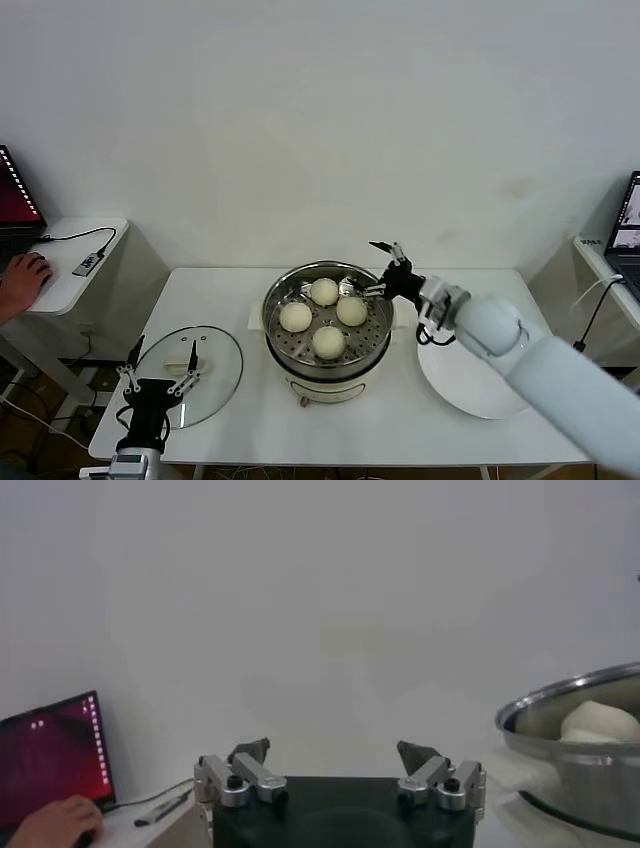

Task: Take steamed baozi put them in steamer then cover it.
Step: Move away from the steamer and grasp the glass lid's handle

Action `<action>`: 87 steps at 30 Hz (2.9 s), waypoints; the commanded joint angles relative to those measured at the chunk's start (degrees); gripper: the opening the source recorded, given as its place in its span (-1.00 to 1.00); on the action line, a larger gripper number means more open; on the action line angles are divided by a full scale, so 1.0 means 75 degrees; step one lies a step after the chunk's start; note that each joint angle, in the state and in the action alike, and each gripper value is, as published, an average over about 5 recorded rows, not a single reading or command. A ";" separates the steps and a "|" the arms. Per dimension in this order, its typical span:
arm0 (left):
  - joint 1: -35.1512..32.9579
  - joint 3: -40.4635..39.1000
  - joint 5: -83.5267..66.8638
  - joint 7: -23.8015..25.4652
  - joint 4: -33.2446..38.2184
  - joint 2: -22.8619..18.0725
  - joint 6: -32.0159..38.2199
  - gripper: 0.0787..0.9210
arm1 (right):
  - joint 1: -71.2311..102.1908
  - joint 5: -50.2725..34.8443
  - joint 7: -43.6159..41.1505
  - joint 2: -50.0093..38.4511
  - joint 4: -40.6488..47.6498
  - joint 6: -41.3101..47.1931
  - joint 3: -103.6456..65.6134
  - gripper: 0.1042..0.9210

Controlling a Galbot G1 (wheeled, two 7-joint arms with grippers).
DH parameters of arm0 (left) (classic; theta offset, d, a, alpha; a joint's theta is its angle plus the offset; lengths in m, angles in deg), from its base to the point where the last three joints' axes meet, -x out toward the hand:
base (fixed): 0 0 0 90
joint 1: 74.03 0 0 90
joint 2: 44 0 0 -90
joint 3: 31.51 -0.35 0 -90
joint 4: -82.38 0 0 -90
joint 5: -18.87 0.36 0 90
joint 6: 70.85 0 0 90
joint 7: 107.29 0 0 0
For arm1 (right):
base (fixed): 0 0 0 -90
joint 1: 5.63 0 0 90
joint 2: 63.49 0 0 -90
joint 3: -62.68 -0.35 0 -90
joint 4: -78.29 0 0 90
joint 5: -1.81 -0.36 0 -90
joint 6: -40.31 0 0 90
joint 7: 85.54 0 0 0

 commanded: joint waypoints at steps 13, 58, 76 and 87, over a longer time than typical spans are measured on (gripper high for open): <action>-0.0547 0.0429 0.4210 -0.0476 -0.1179 0.0706 0.0661 0.77 | 0.6690 0.1448 0.0087 0.4921 -0.1088 -0.1410 -0.8723 0.76; 0.2955 -0.0189 0.8753 -0.0421 -0.4878 0.2111 0.0860 0.77 | 0.6836 0.1446 0.0932 0.5256 -0.0087 -0.1927 -0.9064 0.76; 0.3528 -0.0600 0.8683 -0.0306 -0.5401 0.1952 0.0862 0.77 | 0.6793 0.1561 0.0910 0.5307 0.0002 -0.1963 -0.9033 0.76; 0.3610 -0.0662 0.8656 -0.0286 -0.5685 0.1887 0.0844 0.36 | 0.6759 0.1622 0.0906 0.5316 0.0055 -0.1987 -0.9009 0.76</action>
